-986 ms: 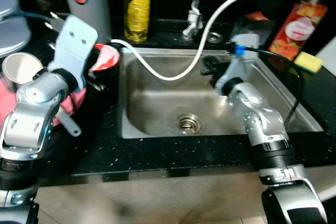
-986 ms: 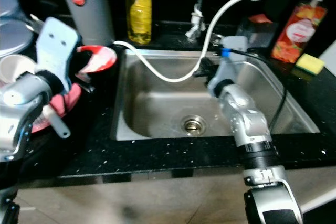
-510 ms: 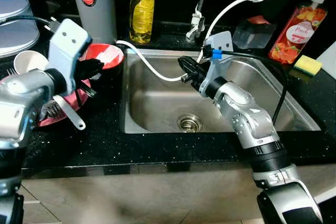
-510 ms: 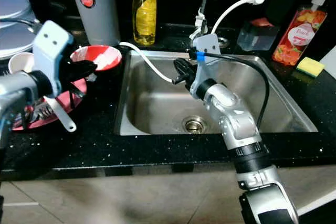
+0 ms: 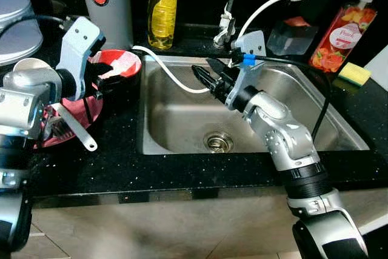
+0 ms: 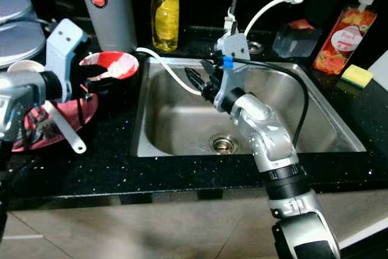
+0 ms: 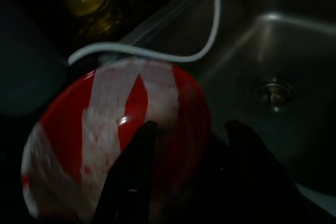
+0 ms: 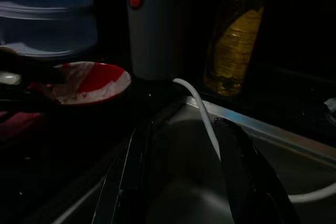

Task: Kitchen organization

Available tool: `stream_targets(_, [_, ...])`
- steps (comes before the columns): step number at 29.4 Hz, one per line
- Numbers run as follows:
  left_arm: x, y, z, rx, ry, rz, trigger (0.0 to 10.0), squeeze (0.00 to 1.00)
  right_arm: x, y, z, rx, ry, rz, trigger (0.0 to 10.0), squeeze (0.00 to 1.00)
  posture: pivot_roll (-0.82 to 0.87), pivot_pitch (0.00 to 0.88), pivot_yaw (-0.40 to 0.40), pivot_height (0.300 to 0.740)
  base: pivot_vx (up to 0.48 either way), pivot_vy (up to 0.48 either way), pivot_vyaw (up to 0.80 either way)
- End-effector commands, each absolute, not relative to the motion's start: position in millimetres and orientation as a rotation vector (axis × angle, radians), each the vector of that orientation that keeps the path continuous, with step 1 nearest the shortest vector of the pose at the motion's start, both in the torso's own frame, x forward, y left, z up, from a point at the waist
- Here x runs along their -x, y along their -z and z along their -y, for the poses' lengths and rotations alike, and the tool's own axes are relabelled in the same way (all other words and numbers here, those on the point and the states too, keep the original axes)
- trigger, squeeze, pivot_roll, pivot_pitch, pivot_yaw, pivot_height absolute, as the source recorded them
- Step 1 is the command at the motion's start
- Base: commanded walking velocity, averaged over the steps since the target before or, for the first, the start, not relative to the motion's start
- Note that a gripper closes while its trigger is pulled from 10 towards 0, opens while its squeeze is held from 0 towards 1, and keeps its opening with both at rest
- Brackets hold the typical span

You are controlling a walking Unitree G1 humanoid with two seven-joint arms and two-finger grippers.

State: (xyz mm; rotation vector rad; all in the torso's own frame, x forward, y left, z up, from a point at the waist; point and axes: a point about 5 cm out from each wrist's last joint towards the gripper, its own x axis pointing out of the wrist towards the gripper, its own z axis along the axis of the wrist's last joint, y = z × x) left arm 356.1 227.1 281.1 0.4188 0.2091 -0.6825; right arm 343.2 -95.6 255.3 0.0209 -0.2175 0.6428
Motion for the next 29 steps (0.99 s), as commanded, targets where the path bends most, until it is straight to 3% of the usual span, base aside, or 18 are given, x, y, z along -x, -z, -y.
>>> stream_targets(1, [-355.4,-279.8,-232.7,-0.461,0.685,-0.242,10.0,0.0,-343.0,-260.4,98.5,-0.018,-0.634,0.229,10.0,0.0,0.23,0.0,-0.091,0.74,0.0,0.0,0.0])
stream_targets(10, [-373.0,-251.1,-229.7,-0.549,0.718,-0.358,10.0,0.0,-341.3,-260.5,94.8,-0.026,-0.64,0.237,10.0,0.0,0.23,0.0,-0.09,0.74,0.0,0.0,0.0])
stream_targets(11, [-375.3,-248.6,-229.9,-0.568,0.706,-0.36,9.4,0.0,-341.2,-260.4,94.6,-0.026,-0.64,0.236,10.0,0.0,0.23,0.0,-0.09,0.74,0.0,0.0,0.0])
stream_targets(12, [-378.4,-246.9,-230.2,-0.585,0.679,-0.353,3.3,0.0,-341.2,-260.3,94.4,-0.025,-0.641,0.236,10.0,0.0,0.23,0.0,-0.09,0.74,0.0,0.0,0.0])
stream_targets(14, [-380.3,-245.9,-230.3,-0.594,0.66,-0.347,3.3,0.0,-341.2,-260.3,94.2,-0.024,-0.641,0.236,10.0,0.0,0.23,0.0,-0.09,0.74,0.0,0.0,0.0])
stream_targets(15, [-382.4,-246.6,-230.7,-0.613,0.641,-0.33,0.0,0.0,-341.2,-260.2,94.0,-0.026,-0.642,0.235,10.0,0.0,0.22,0.0,-0.091,0.74,0.0,0.0,0.0])
stream_targets(25, [-382.2,-266.9,-227.0,-0.773,0.627,-0.148,0.0,0.0,-341.2,-259.4,90.8,-0.032,-0.651,0.233,10.0,0.0,0.23,0.0,-0.098,0.74,0.0,0.0,0.0])
stream_targets(29, [-379.9,-282.8,-212.9,-0.803,0.65,-0.032,0.0,0.0,-342.1,-259.7,89.7,-0.035,-0.657,0.232,10.0,0.0,0.24,0.0,-0.11,0.74,0.0,0.0,0.0])
